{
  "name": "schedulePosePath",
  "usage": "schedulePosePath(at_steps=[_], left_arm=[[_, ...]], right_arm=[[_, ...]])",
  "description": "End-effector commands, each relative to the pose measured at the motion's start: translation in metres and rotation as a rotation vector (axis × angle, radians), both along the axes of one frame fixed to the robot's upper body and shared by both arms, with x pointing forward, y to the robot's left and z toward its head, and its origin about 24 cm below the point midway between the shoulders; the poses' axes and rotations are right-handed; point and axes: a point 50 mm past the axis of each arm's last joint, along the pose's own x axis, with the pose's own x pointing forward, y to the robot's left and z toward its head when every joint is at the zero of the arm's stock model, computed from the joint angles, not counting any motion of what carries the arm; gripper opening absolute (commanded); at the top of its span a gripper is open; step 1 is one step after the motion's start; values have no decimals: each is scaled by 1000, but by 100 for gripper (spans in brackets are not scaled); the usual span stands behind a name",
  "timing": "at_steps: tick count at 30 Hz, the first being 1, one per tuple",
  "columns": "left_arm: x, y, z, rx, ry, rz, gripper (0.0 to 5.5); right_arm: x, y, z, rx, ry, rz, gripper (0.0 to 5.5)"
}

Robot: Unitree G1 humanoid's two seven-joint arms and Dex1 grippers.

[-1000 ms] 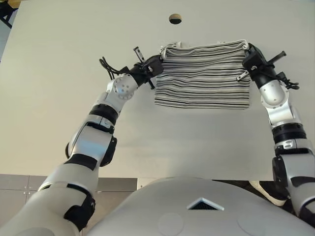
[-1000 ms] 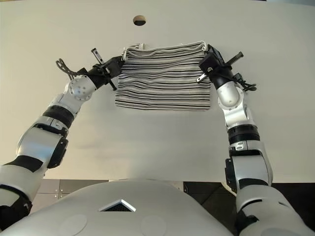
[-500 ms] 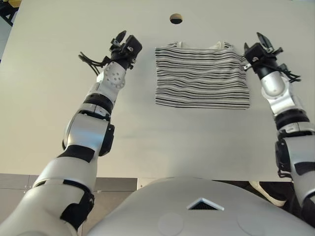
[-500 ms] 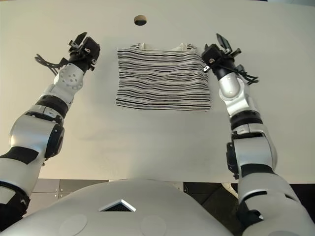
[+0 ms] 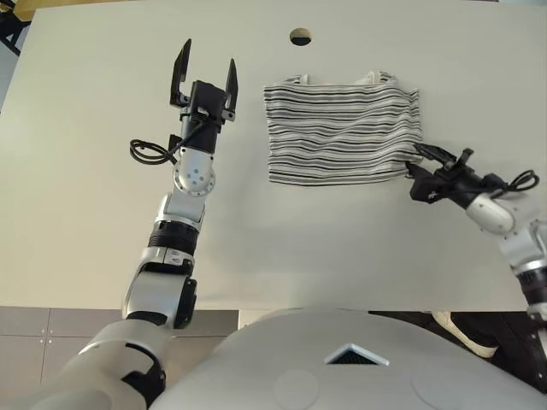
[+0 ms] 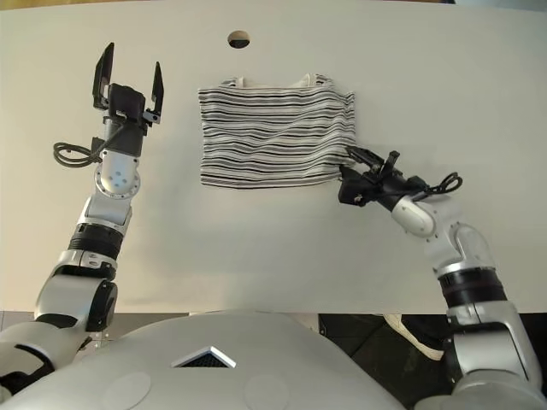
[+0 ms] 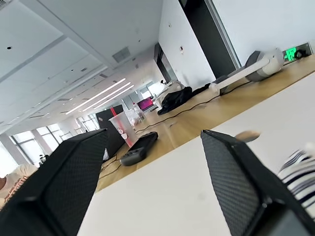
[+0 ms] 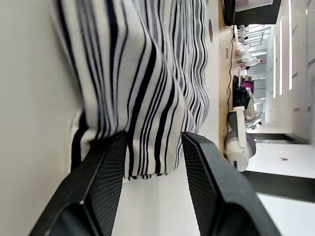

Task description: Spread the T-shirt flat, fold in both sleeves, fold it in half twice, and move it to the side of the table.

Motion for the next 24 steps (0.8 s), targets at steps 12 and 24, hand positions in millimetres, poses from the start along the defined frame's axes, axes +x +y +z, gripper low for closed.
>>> schedulePosePath(at_steps=[12,24], left_arm=[[-21,0,23,56,-49,-20,348],[-25,15,17,63,-25,13,348]], right_arm=[[-90,53,14,-266,349,641,204],[-88,192,33,86,129,995,204]])
